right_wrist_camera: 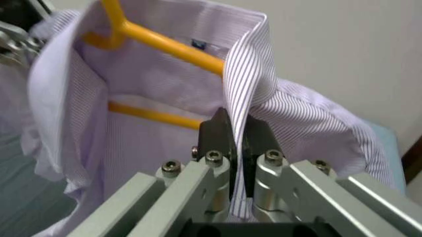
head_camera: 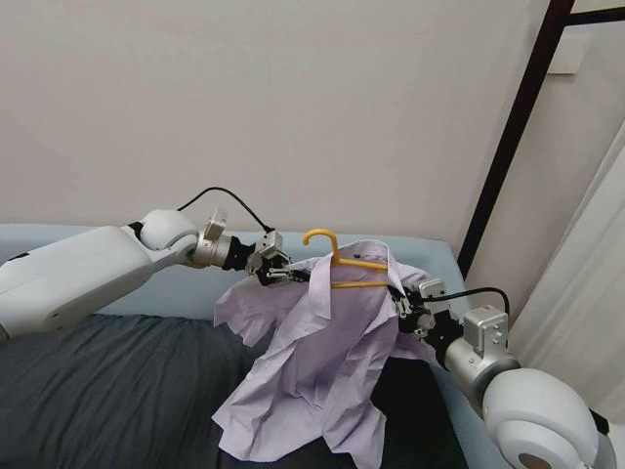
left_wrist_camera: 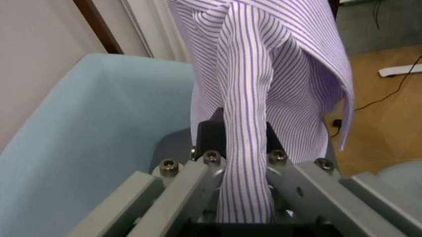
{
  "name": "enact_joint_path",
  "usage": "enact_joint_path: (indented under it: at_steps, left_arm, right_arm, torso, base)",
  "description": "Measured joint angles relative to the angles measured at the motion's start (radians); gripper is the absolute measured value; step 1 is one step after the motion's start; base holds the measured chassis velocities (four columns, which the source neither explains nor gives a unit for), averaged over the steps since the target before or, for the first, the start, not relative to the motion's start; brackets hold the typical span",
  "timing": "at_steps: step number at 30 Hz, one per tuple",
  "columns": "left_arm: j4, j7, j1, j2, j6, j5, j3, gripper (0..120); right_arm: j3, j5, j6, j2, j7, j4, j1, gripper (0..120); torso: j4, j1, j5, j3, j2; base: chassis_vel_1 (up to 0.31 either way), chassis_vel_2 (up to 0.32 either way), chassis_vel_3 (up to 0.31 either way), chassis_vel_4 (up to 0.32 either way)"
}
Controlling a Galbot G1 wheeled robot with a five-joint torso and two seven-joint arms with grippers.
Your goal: Pick up the clothes from the sofa and hang them on the clothes hanger.
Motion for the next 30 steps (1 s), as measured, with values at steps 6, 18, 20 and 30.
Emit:
enact_joint_path:
  at_steps: [6, 18, 20, 30]
  left_arm:
    - [0.016, 0.004, -0.014, -0.010, 0.010, -0.060, 0.028, 1]
    - [0.053, 0.081, -0.120, -0.051, 0.036, -0.221, 0.143, 1]
    - [0.058, 0.082, -0.126, -0.054, 0.038, -0.226, 0.146, 1]
    - [0.078, 0.081, -0.147, -0.053, 0.038, -0.224, 0.157, 1]
  right_arm:
    - [-0.001, -0.100, 0.018, -0.029, -0.079, 0.036, -0.011, 0]
    - [-0.089, -0.384, 0.048, -0.043, -0.214, 0.017, -0.032, 0]
    - [-0.101, -0.427, 0.052, -0.045, -0.233, 0.012, -0.039, 0]
    - [-0.133, -0.478, 0.055, -0.041, -0.255, 0.004, -0.038, 0]
  torso:
    - [-0.0001, 0.000, -0.0004, 0.000, 0.000]
    - [0.0000, 0.000, 0.0000, 0.000, 0.000]
    - [-0.0001, 0.000, -0.0001, 0.000, 0.000]
    - [-0.0001, 0.000, -0.0001, 0.000, 0.000]
  base:
    - [0.000, 0.000, 0.000, 0.000]
    - [0.000, 0.000, 0.000, 0.000]
    - [0.000, 0.000, 0.000, 0.000]
    - [0.000, 0.000, 0.000, 0.000]
